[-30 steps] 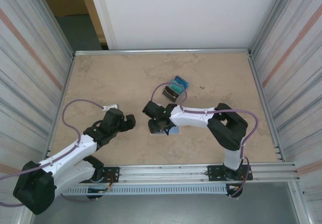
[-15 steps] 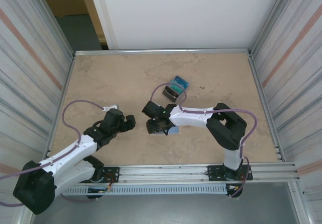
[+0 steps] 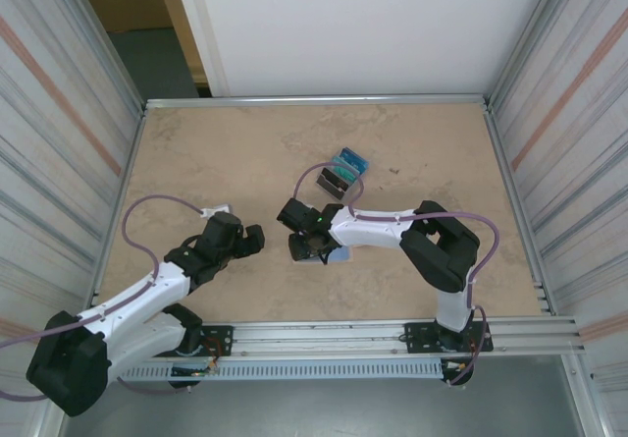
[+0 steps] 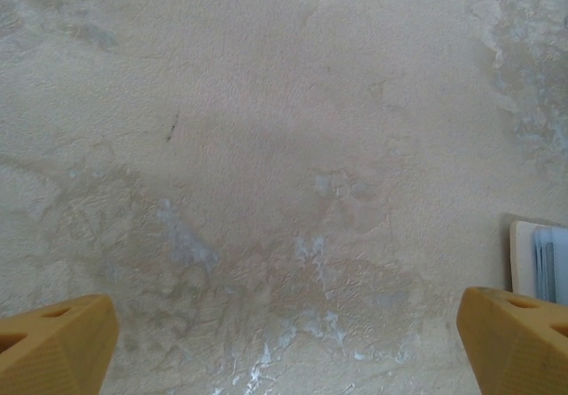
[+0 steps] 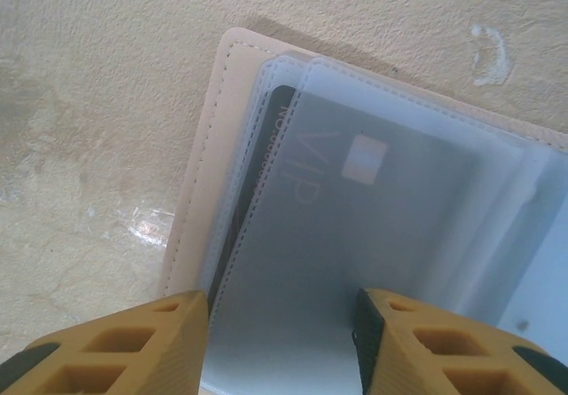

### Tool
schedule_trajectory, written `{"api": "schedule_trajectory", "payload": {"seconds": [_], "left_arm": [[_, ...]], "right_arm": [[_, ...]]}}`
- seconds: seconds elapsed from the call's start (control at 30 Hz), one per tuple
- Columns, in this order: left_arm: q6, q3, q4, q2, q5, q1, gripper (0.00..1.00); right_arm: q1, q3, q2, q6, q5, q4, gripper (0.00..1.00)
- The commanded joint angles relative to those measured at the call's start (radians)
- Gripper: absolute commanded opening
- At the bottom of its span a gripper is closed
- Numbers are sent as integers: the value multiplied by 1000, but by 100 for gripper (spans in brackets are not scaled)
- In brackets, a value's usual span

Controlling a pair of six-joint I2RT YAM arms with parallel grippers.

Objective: Take the credit cards out of the card holder

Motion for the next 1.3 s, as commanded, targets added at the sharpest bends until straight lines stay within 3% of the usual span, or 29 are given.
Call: {"api": "schedule_trajectory", "payload": {"seconds": [0.0, 0.23, 0.83, 1.27], "left_arm": [[-6, -1, -3, 1, 7, 10, 99], [-6, 3, -7, -3, 4, 10, 99], [58, 48, -13, -18, 30, 9, 99], [66, 61, -14, -29, 29, -6, 99]], "right_arm": [[9, -33, 32, 23, 7, -21, 46], [13, -33, 51, 26, 24, -37, 45], [12, -35, -47, 30, 38, -7, 15], [19, -86, -123, 60, 25, 7, 14]]}}
